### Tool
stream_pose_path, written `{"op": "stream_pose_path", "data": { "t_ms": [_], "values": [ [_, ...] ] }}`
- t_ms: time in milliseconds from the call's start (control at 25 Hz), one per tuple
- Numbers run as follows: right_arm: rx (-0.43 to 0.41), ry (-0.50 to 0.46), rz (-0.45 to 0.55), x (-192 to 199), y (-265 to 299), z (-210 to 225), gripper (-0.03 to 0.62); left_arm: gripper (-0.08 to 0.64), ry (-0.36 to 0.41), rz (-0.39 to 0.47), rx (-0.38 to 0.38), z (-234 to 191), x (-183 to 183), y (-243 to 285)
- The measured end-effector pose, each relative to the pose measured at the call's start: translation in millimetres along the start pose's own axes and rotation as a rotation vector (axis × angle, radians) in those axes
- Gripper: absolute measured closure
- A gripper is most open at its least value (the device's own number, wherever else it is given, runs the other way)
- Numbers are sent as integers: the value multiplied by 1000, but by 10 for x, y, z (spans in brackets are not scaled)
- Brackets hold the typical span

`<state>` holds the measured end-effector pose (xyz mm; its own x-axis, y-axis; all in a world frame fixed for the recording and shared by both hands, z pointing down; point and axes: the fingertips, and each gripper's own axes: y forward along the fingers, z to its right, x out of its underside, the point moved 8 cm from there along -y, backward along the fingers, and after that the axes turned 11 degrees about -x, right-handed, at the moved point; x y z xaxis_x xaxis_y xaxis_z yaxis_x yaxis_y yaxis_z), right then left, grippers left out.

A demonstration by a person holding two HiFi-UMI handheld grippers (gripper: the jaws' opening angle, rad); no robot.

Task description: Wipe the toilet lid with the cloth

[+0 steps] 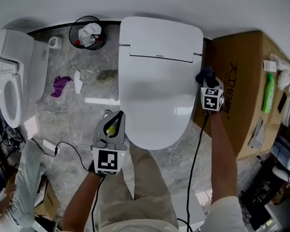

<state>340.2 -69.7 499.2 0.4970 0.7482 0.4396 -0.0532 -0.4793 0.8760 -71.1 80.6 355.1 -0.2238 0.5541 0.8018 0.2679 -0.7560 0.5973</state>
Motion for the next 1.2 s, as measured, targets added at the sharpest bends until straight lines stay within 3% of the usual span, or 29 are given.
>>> {"op": "stream_pose_path", "data": {
  "t_ms": [200, 600, 840, 1040, 1200],
  "values": [
    [-30, 42, 119, -268, -355, -483, 482, 560, 22, -3, 28, -258, 87, -106],
    [-301, -33, 294, -1337, -516, -2346, 480, 560, -22, 5, -11, -749, 200, -438],
    [-398, -96, 290, -1638, -408, -3031, 479, 560, -64, 3, -26, -882, 323, -550],
    [-429, -152, 230, -1678, -215, -3343, 479, 560, -80, -12, -24, -910, 436, -593],
    [-434, -144, 171, -1643, -42, -3466, 479, 560, -78, -26, -19, -921, 496, -617]
  ]
}}
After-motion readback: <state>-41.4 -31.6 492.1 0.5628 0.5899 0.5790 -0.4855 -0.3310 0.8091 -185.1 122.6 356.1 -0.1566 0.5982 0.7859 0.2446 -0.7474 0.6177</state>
